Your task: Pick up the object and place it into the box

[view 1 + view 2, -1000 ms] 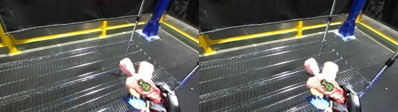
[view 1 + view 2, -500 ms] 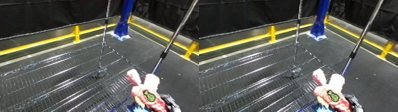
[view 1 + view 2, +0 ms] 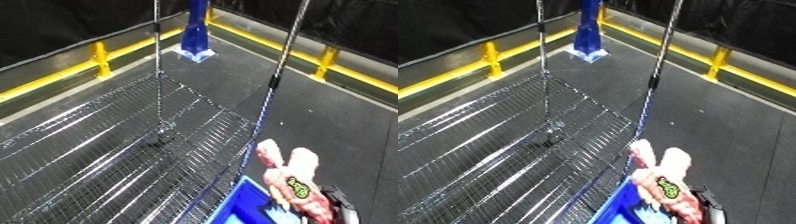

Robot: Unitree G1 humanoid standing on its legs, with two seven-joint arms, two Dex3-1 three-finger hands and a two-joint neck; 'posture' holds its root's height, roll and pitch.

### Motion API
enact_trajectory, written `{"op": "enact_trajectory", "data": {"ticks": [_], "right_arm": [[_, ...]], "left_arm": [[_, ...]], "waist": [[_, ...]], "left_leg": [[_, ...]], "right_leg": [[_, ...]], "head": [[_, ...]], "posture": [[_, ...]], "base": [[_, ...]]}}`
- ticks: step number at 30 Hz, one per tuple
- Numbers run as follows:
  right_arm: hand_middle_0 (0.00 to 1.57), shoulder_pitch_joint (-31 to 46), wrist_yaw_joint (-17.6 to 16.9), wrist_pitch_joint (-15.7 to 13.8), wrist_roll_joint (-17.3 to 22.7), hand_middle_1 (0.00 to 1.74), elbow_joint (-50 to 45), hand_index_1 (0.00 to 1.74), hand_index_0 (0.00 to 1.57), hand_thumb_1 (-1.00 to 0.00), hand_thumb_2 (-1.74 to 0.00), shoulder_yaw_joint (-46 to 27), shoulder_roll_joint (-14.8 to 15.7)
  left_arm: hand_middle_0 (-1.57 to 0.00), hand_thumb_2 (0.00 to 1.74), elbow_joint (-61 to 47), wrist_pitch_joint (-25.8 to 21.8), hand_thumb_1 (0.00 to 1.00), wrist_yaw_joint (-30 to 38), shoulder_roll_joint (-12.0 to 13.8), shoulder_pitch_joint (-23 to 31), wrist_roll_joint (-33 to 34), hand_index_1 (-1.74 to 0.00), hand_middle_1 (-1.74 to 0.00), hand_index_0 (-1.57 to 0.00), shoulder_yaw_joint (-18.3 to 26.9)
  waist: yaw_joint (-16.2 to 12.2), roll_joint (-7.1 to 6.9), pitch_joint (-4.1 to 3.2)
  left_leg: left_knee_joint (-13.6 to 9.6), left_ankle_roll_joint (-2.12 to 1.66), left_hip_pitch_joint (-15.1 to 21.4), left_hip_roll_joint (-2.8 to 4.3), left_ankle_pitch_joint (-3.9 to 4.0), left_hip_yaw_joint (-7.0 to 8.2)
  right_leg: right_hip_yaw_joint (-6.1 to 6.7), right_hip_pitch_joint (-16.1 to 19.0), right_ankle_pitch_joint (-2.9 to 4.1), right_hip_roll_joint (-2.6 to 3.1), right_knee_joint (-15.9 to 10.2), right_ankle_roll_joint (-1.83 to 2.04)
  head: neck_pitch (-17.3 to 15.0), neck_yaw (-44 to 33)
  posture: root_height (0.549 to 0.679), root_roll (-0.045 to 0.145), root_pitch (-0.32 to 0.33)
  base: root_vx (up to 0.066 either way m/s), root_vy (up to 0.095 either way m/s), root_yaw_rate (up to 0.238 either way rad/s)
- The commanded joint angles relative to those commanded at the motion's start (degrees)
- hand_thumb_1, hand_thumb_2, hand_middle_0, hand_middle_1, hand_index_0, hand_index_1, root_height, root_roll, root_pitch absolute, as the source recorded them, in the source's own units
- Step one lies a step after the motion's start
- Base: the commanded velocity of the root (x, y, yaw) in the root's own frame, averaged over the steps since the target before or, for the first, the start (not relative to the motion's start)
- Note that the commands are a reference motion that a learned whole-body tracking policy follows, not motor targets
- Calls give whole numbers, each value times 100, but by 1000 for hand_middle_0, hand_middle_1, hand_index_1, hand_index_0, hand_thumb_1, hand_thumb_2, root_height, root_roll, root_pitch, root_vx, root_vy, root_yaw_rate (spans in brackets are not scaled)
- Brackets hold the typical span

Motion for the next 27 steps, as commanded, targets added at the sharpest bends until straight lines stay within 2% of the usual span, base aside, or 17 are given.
{"op": "enact_trajectory", "data": {"ticks": [8,13,27], "right_arm": [[1570,-100,-13,23,115,1740,448,1740,1570,-1000,-1740,51,-105],[1570,-145,3,21,175,1740,746,1740,1570,-1000,-1740,82,-157],[471,-93,3,-11,181,522,998,522,471,-300,-522,45,-119]], "left_arm": [[-1570,1740,159,-43,1000,23,43,-111,40,-1740,-1740,-1570,-155],[-1570,1740,179,-75,1000,17,91,-130,103,-1740,-1740,-1570,-212],[-1570,1740,130,-96,1000,-51,136,-30,204,-1740,-1740,-1570,-204]], "waist": [[-126,95,11],[-148,139,7],[-122,145,-43]], "left_leg": [[-5,-17,21,-15,5,67],[-54,-23,10,-29,32,77],[-191,-32,42,-30,97,96]], "right_leg": [[41,6,21,1,-51,-3],[41,9,25,-5,-107,-2],[9,70,19,-12,-244,13]], "head": [[-316,465],[-358,493],[-457,505]], "posture": [[638,89,-204],[639,90,-199],[642,91,-191]], "base": [[-3,16,-44],[-2,6,-4],[3,-1,4]]}}
